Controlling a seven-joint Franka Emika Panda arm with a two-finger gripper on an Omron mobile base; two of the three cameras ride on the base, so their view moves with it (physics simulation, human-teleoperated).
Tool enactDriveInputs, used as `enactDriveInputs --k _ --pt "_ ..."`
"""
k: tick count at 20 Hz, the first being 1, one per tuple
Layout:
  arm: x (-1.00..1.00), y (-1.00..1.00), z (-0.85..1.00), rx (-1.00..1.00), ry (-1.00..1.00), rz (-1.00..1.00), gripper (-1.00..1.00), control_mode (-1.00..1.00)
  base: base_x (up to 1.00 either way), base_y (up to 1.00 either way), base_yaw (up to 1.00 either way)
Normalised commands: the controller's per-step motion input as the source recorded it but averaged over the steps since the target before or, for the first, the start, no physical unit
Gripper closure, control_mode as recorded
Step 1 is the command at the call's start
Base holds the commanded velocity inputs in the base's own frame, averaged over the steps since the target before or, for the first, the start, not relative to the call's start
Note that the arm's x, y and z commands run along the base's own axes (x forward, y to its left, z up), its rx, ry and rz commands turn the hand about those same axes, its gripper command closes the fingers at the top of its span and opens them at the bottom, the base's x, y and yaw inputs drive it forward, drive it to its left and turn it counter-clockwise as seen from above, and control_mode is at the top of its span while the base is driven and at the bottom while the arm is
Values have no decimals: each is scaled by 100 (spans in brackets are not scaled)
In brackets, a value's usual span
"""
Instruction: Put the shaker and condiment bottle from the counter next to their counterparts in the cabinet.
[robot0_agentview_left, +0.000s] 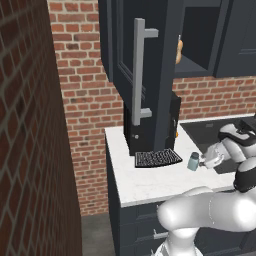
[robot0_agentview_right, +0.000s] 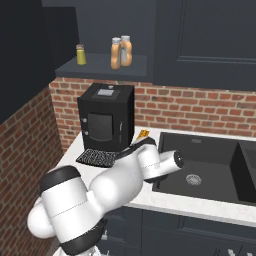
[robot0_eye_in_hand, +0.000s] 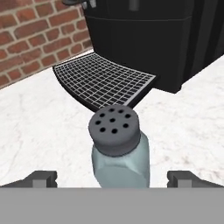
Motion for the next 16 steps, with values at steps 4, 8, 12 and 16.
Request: enactDriveInputs --k 4,8,12,16 --pt "9 0 0 3 1 0 -100 -100 0 0 0" --pt "6 0 0 5 1 0 -100 -100 0 0 0" --pt "5 0 -2 4 3 0 -100 -100 0 0 0" --pt "4 4 -8 3 4 0 -100 -100 0 0 0"
